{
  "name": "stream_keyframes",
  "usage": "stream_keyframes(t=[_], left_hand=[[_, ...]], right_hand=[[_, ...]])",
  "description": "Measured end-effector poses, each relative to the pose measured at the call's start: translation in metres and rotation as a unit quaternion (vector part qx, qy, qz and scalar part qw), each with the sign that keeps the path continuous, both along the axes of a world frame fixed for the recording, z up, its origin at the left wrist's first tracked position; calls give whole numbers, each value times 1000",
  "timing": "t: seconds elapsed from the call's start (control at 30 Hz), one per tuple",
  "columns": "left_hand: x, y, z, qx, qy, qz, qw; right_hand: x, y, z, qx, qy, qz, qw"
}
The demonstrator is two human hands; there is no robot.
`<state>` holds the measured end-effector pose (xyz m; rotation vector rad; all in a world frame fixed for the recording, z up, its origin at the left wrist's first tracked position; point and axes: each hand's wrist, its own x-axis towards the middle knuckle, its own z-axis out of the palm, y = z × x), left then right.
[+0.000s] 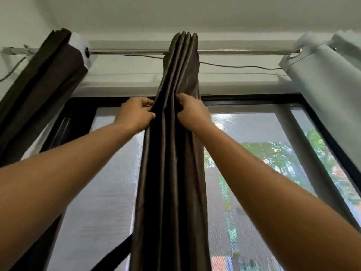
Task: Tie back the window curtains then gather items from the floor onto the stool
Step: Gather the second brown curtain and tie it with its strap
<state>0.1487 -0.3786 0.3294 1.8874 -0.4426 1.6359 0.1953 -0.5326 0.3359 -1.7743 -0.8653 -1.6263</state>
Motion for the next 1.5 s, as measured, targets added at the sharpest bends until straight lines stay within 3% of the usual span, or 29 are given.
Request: stream_keyframes(t=[0.13,0.23,0.3,0.4,0.63,0.77,0.83,0.97,1.13,1.33,1.5], left_hand=[[9,-23,-53,12,24,-54,998],[13,-40,-123,49,8,-5,999],[12,-49,-176,60,12,17,998],[14,-66,-249,27,36,-25,999],[49,-94,-312,11,77,7,997],[55,-94,-320,40,133,-15,990],[16,-127,-361,-12,209,10,978],[23,-109,-359,-11,208,-25,978],[26,-75,-323,-119,157,-51,979],[48,-54,-257,-113,117,-25,986],[93,-31,-206,-218,201,-50,954]], right_hand=[[4,-26,-74,25,58,53,997],[8,-52,-148,43,79,110,990],[7,-63,-202,39,74,116,990],[13,-74,-259,44,53,140,988],[16,-69,-277,92,140,234,958],[7,-59,-267,82,155,150,973],[-20,-80,-290,6,254,102,962],[-3,-64,-283,-24,229,23,973],[12,-65,-284,-54,155,-18,986],[21,-60,-282,-52,113,-85,989],[22,-50,-265,-24,110,-120,986]])
